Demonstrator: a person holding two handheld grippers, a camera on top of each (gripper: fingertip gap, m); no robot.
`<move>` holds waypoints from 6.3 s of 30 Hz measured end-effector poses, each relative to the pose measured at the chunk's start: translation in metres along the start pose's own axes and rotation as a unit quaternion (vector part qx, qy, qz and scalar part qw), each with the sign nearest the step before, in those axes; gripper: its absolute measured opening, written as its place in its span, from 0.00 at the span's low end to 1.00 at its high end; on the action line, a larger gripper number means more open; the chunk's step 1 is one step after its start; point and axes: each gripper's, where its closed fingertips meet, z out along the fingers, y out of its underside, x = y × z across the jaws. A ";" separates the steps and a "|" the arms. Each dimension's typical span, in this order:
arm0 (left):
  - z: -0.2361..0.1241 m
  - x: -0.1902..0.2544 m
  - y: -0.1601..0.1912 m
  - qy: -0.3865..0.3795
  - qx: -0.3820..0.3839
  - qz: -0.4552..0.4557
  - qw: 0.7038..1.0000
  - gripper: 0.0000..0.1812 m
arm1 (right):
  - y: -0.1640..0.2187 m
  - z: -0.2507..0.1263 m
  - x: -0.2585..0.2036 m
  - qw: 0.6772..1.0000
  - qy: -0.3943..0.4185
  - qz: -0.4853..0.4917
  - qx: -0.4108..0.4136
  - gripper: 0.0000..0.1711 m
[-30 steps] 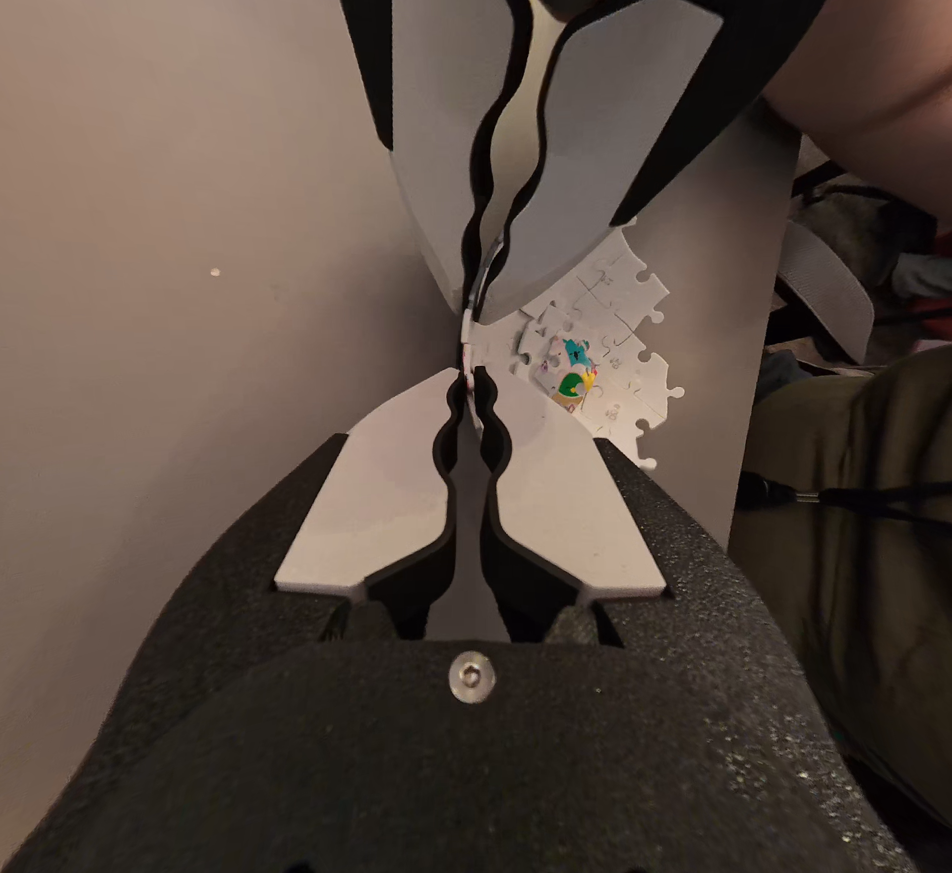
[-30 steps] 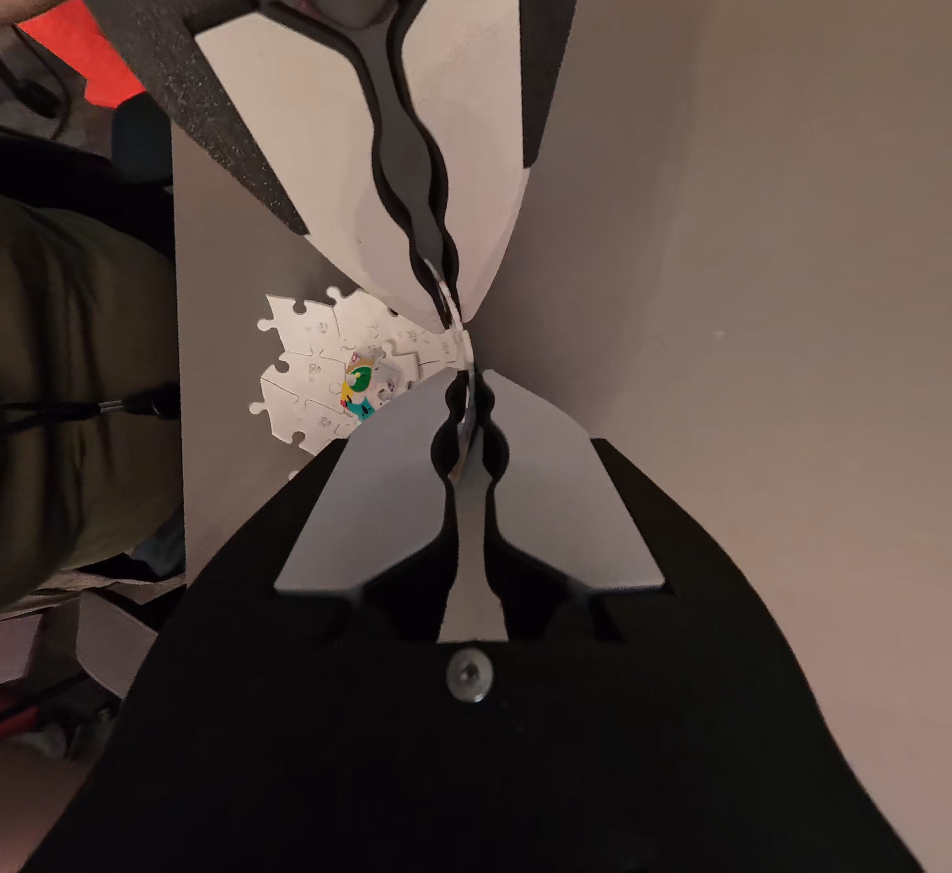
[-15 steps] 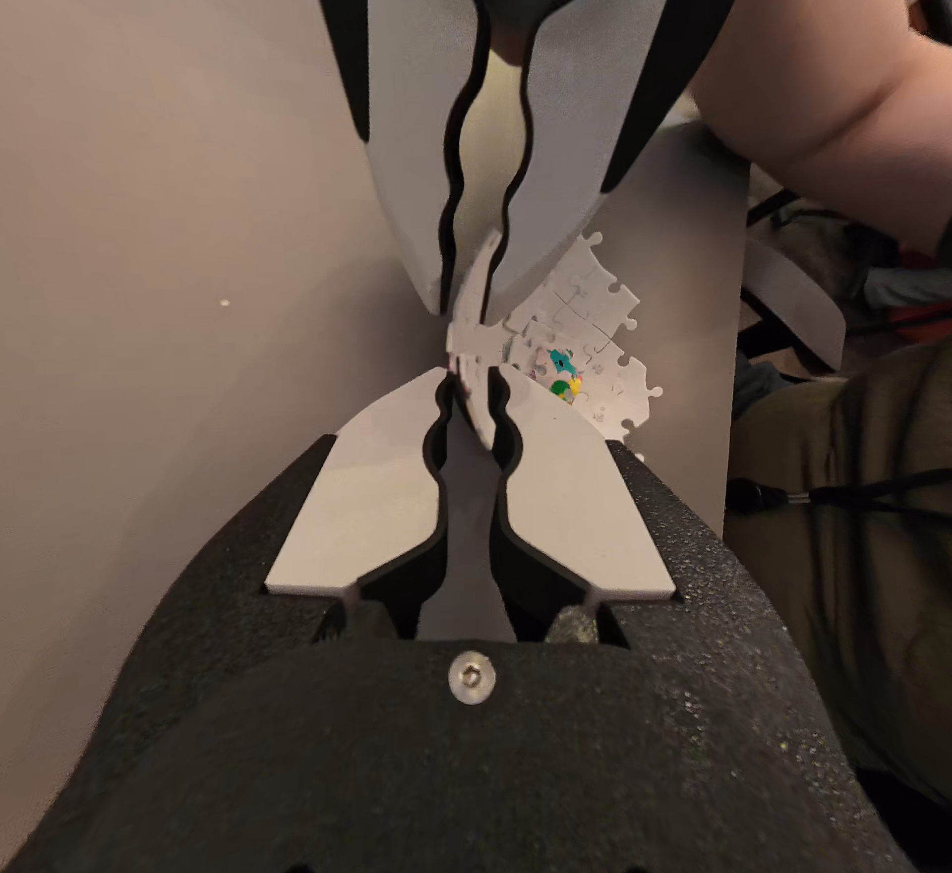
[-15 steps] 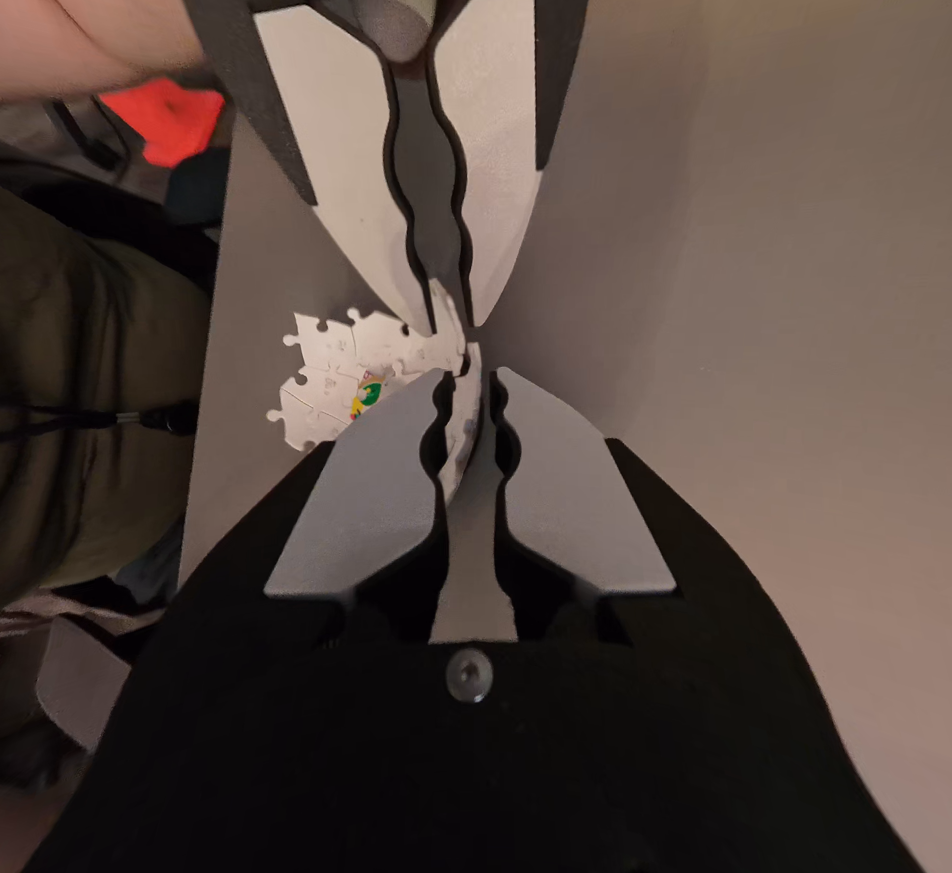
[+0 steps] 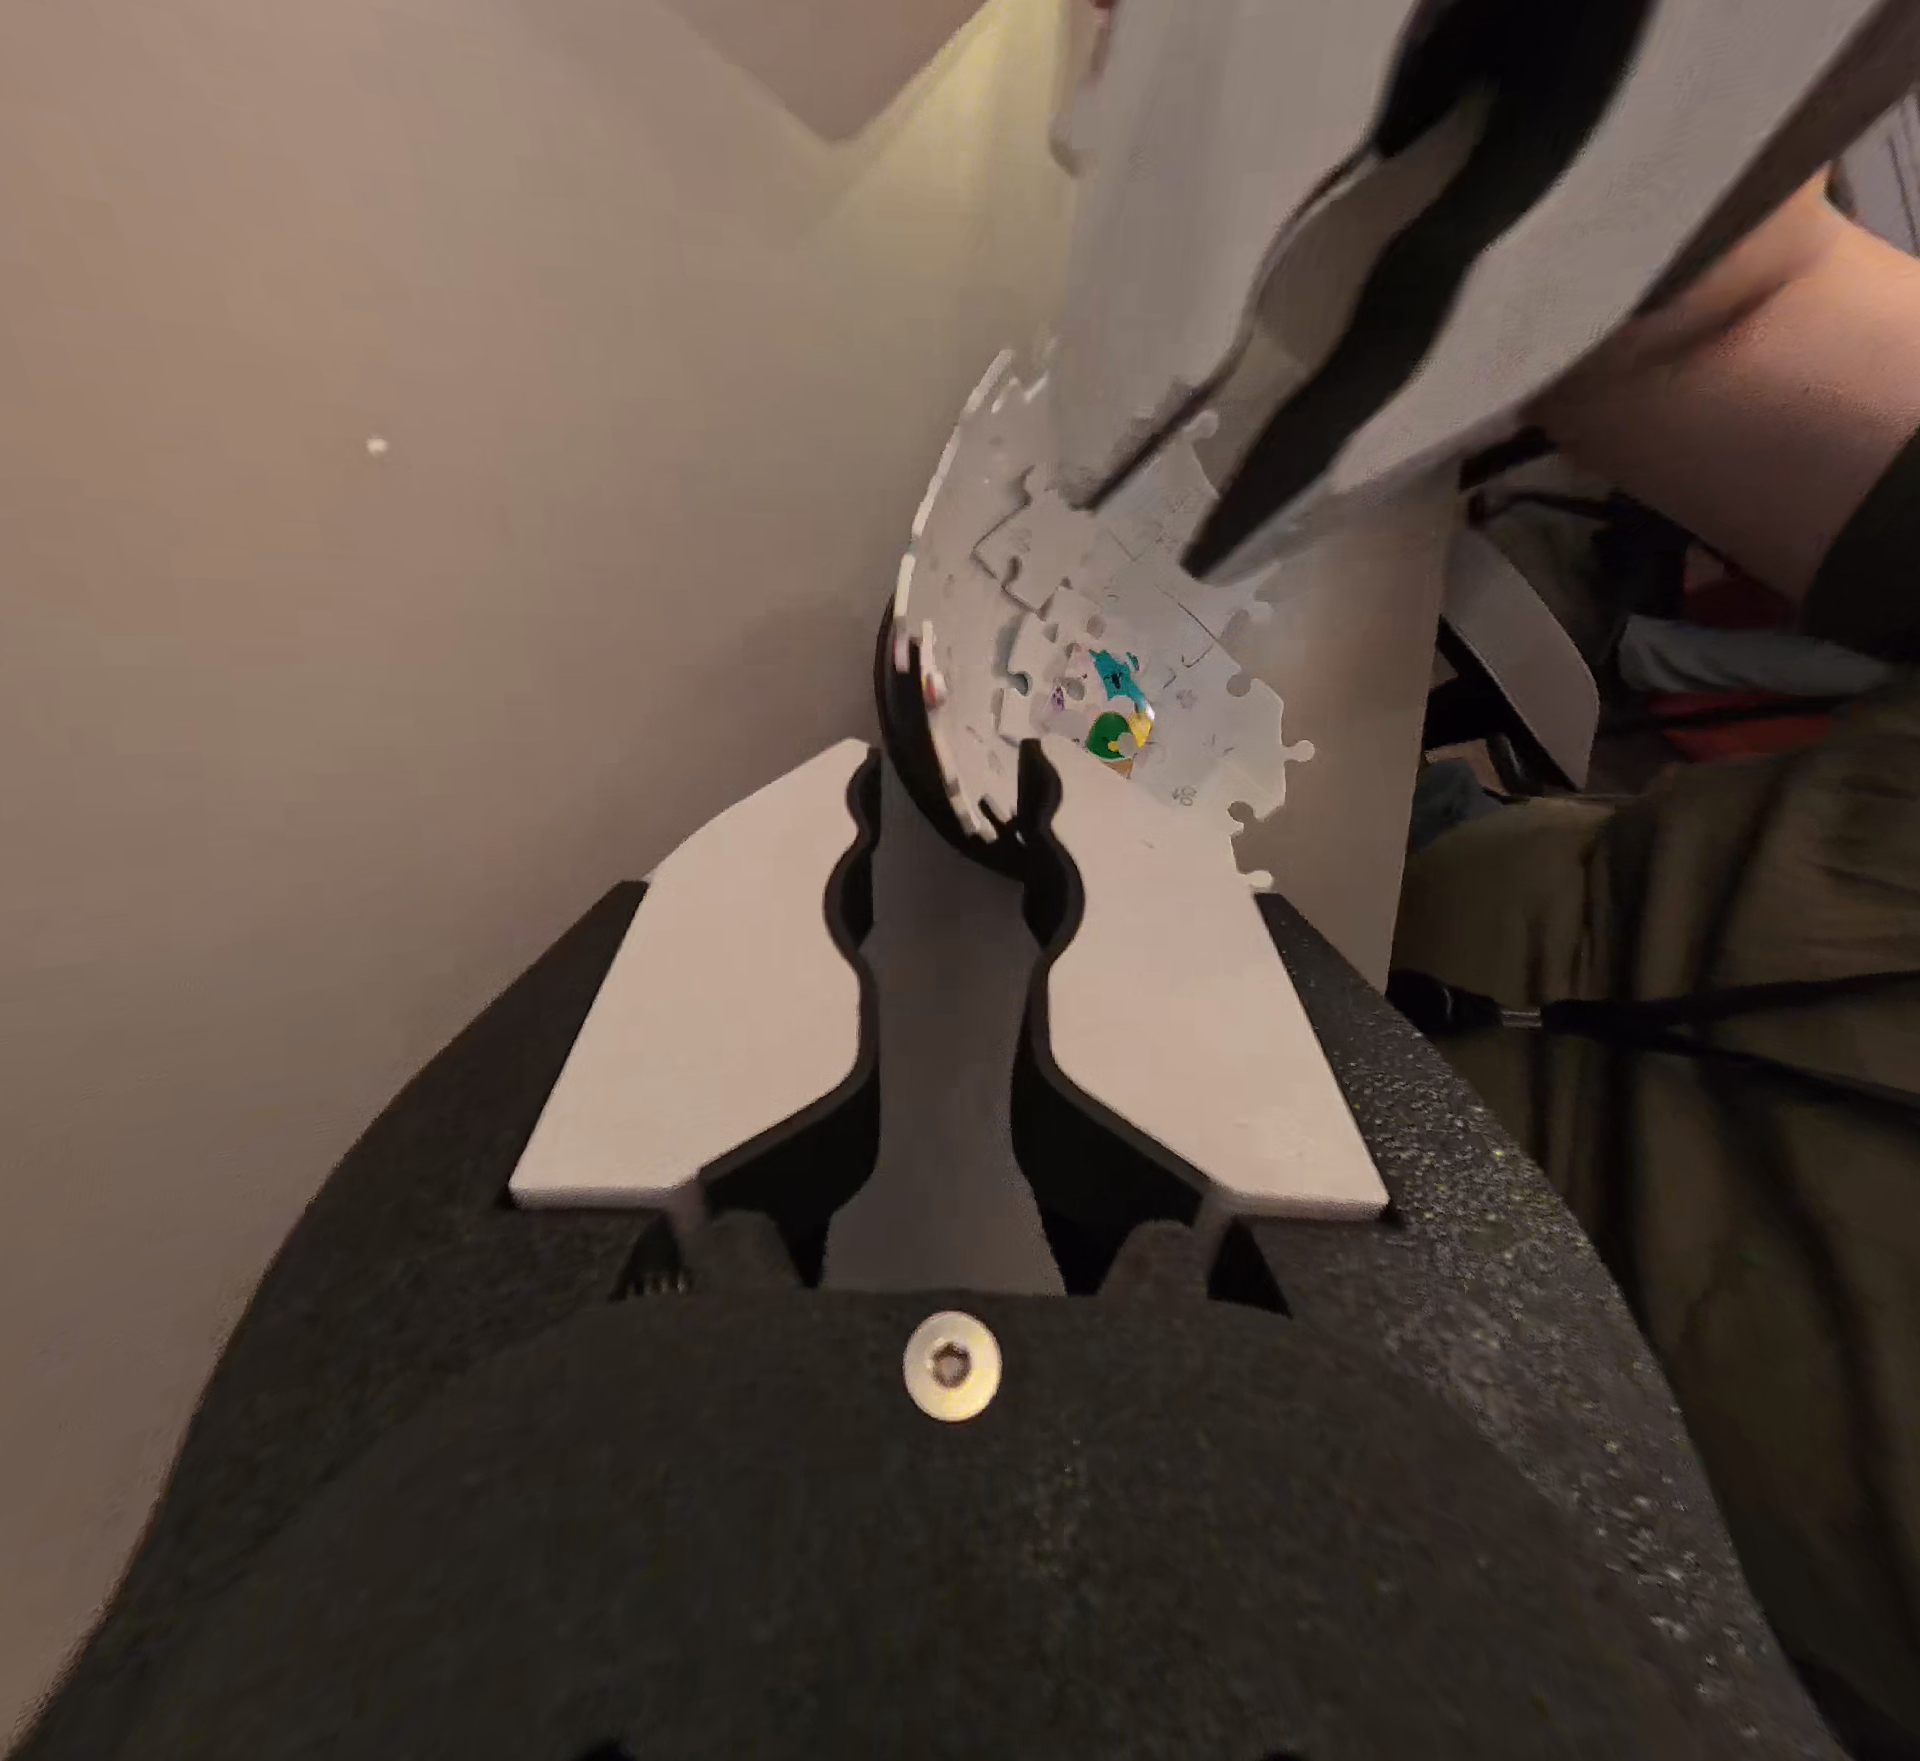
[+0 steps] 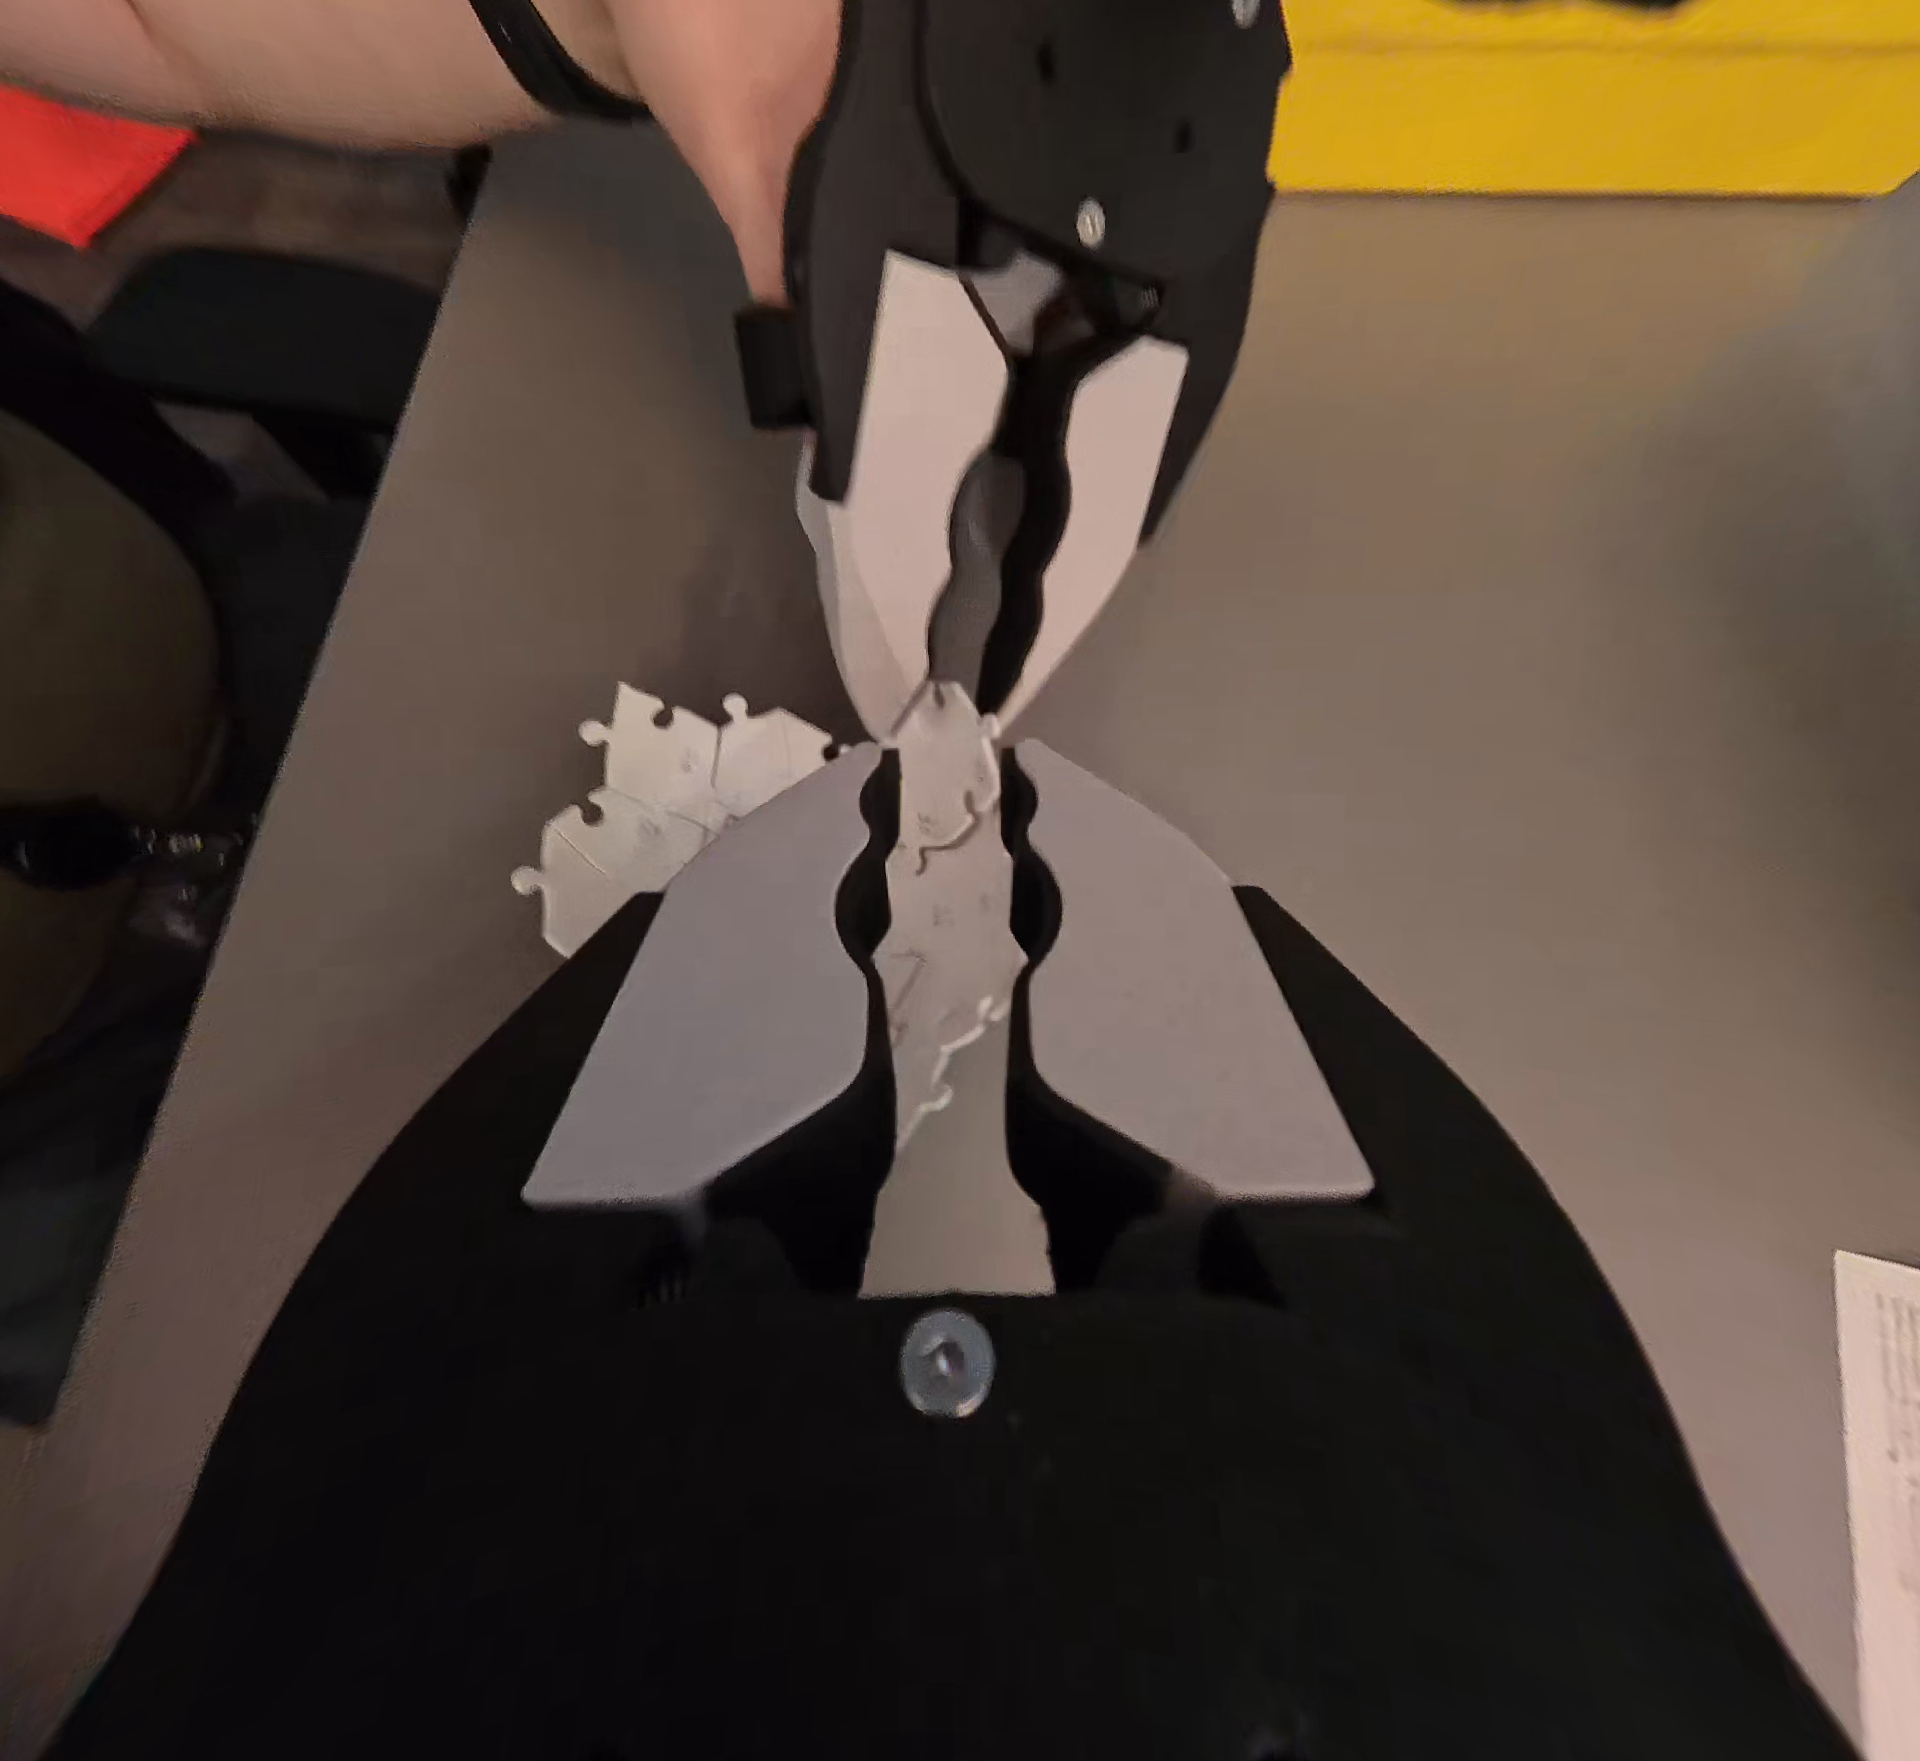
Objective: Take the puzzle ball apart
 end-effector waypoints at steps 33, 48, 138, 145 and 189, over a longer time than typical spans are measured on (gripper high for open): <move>0.023 -0.012 -0.007 0.073 0.046 -0.039 0.995 0.01 | 0.046 0.030 0.015 0.979 -0.143 -0.013 -0.145 0.04; 0.018 -0.007 -0.004 0.099 0.053 -0.043 0.993 0.10 | -0.011 -0.062 0.040 1.000 0.004 -0.010 -0.017 0.02; 0.019 0.002 -0.128 0.116 0.141 0.123 0.975 0.01 | 0.032 -0.104 0.050 0.946 0.131 0.176 0.238 0.17; 0.024 0.003 -0.129 0.102 0.134 0.120 0.978 0.01 | 0.046 -0.090 0.058 0.951 0.151 0.191 0.191 0.13; -0.020 0.046 -0.150 0.098 0.165 0.119 0.974 0.01 | -0.021 -0.158 0.066 0.911 0.209 0.213 0.285 0.14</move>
